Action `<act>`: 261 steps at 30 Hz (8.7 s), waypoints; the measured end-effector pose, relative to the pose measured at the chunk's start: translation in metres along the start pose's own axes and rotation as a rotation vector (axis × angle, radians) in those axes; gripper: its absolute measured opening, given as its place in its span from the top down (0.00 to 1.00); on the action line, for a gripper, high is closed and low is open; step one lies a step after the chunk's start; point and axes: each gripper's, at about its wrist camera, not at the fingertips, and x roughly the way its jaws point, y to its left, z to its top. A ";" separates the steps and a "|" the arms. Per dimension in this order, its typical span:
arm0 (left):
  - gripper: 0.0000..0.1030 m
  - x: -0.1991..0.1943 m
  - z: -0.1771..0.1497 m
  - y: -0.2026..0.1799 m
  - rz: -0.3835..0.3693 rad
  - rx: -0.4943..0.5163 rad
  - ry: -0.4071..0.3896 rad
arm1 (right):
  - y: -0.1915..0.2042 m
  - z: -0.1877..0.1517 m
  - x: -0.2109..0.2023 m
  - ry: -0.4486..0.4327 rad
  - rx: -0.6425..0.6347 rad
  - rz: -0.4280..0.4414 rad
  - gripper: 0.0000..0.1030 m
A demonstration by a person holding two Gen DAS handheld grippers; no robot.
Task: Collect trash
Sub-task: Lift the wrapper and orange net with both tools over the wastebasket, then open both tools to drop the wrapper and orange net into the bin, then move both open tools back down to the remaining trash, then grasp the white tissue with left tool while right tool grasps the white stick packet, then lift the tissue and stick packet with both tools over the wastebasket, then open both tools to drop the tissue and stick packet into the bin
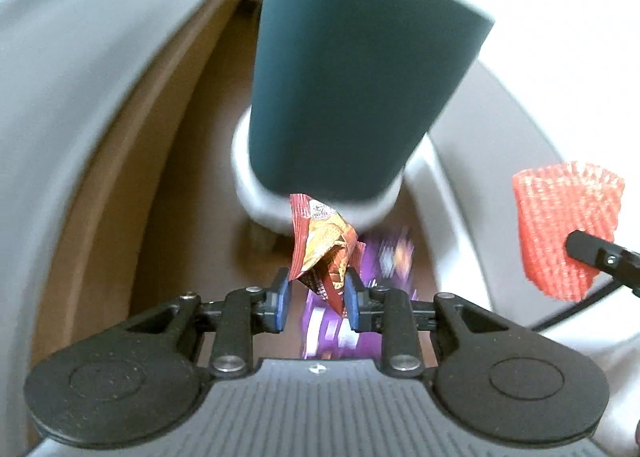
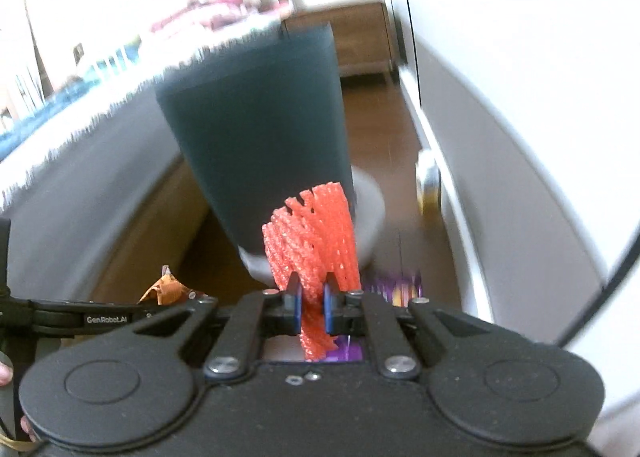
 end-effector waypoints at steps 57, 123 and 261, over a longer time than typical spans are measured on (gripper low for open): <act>0.59 0.106 0.242 -0.046 0.130 0.172 0.117 | 0.061 0.165 0.165 0.152 -0.312 -0.097 0.50; 0.22 0.197 -0.199 -0.047 -0.006 0.508 0.498 | -0.065 -0.206 0.188 0.598 -0.124 -0.069 0.10; 0.25 0.073 0.239 -0.051 0.020 0.206 -0.058 | 0.064 0.167 0.141 0.098 -0.264 -0.074 0.52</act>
